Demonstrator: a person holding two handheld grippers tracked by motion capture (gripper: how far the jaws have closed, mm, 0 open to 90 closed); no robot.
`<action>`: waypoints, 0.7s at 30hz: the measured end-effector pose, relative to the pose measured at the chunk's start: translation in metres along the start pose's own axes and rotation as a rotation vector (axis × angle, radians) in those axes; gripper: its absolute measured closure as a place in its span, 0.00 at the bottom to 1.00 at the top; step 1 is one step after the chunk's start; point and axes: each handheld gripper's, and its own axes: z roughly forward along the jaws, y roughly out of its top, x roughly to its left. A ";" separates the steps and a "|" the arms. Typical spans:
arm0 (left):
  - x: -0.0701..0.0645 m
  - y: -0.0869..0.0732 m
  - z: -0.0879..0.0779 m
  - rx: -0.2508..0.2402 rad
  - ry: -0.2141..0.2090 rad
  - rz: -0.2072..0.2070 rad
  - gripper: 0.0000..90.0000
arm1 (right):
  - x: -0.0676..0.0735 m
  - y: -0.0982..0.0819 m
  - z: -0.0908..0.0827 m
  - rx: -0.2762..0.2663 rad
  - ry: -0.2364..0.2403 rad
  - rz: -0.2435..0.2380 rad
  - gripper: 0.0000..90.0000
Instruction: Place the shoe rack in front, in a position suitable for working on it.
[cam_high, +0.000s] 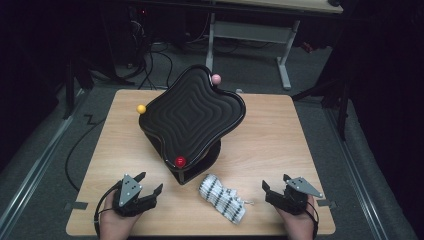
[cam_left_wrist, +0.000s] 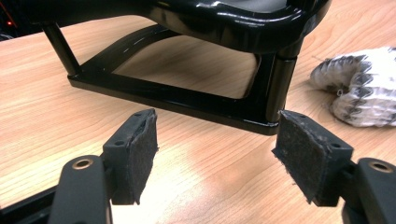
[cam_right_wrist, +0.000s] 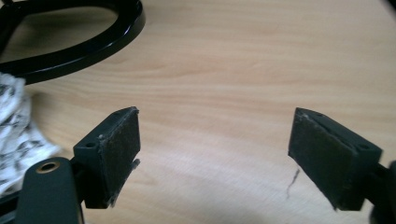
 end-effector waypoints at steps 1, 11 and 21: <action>0.000 0.000 0.000 -0.003 -0.005 -0.005 0.33 | 0.000 0.000 0.000 0.000 0.000 0.000 0.18; 0.006 -0.004 0.005 -0.008 -0.029 -0.043 0.36 | 0.012 0.003 -0.002 -0.025 0.054 -0.035 0.18; 0.006 -0.007 0.007 -0.014 -0.031 -0.023 0.36 | 0.047 0.006 -0.003 0.016 0.168 -0.143 0.16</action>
